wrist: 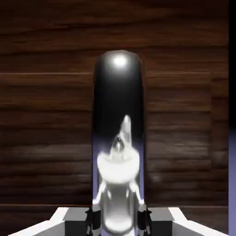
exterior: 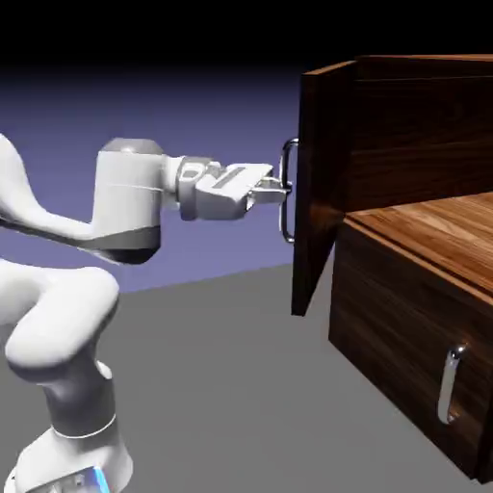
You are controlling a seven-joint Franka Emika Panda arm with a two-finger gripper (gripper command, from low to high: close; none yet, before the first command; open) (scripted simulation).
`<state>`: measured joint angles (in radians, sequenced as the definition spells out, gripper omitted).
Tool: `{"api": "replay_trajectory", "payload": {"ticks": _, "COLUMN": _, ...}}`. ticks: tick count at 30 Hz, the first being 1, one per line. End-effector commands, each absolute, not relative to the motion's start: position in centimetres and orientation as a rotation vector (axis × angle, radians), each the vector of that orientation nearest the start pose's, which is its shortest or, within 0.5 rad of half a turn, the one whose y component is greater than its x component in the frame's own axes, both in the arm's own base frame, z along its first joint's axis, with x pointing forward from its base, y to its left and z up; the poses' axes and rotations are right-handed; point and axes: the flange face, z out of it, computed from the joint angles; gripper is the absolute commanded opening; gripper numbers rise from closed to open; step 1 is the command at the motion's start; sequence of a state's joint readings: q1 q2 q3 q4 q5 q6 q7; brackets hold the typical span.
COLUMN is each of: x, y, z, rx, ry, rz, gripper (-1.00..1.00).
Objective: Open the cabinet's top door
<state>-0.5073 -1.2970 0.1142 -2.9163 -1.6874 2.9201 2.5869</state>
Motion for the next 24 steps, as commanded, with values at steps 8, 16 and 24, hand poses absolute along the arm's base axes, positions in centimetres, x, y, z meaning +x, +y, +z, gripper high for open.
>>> {"api": "replay_trajectory", "payload": {"ticks": 8, "x": 22.6, "y": 0.0, "z": 54.0, "rx": -1.576, "ry": 1.557, "rz": -2.215, "gripper": -1.0}}
{"api": "replay_trajectory", "payload": {"ticks": 16, "x": 20.4, "y": 5.0, "z": 54.0, "rx": -1.522, "ry": 1.691, "rz": -2.272, "gripper": -1.0}}
{"api": "replay_trajectory", "payload": {"ticks": 24, "x": 18.5, "y": 11.6, "z": 54.0, "rx": -1.442, "ry": 1.866, "rz": -2.339, "gripper": -1.0}}
